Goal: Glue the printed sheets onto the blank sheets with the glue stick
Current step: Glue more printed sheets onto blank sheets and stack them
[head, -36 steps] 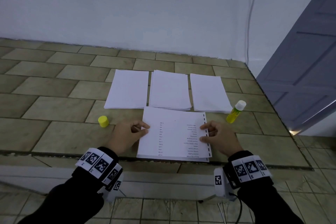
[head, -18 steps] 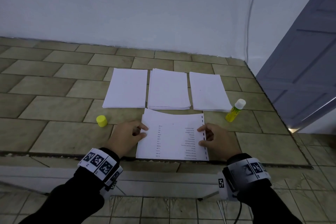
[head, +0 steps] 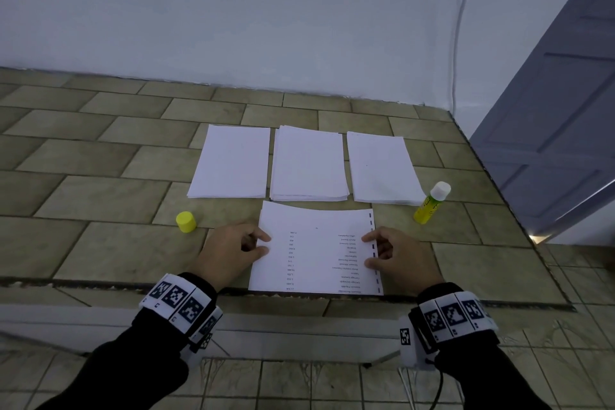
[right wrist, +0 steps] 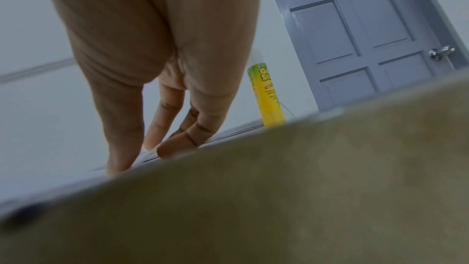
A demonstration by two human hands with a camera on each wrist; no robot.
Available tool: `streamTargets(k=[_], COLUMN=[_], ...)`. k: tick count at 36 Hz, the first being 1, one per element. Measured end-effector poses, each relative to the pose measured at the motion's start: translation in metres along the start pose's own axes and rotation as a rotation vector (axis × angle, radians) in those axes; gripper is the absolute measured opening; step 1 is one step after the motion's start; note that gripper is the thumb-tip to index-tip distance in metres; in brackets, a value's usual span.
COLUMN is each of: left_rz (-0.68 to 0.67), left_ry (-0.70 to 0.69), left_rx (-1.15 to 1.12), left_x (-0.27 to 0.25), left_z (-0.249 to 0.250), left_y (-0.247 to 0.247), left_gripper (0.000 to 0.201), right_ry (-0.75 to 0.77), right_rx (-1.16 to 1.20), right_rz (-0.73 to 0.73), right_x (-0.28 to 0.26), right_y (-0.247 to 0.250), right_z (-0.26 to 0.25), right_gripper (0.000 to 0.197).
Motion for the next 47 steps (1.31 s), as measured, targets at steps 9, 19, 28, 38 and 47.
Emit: streamTargets(k=[9,19,28,38,47], left_rz=[-0.005,-0.004,0.061,0.027,0.080], left_ry=[0.038,0.044,-0.070,-0.085,-0.122], left_rx=[-0.008,0.007,0.256,0.617,0.646], left_x=[-0.003,-0.004,-0.002,0.004,0.007], left_z=[0.002,0.002,0.003,-0.002,-0.008], left_y=[0.003,0.004,-0.002,-0.043,-0.047], left_gripper=[0.021,0.020,0.034,0.094,0.074], right_ry=[0.001,-0.003,-0.008,-0.010,0.243], right_rx=[0.001,-0.046,-0.308,-0.664,-0.455], right_rz=[-0.002,-0.025,-0.079,-0.115,-0.243], right_x=[0.001,0.000,-0.002,-0.004,0.017], right_y=[-0.001,0.000,-0.003,-0.007,-0.099], right_z=[-0.001,-0.007,-0.017,-0.044,-0.100], right_gripper=[0.033,0.033,0.033,0.035,0.082])
Point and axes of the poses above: each hand's wrist, its own x-axis towards the middle knuckle, its own y-axis out of the back of the hand, z = x × y, the point moved 5 cm from there along x, towards the middle knuckle, and after that the axes turned 13 degrees about y, right-handed, at the moved point
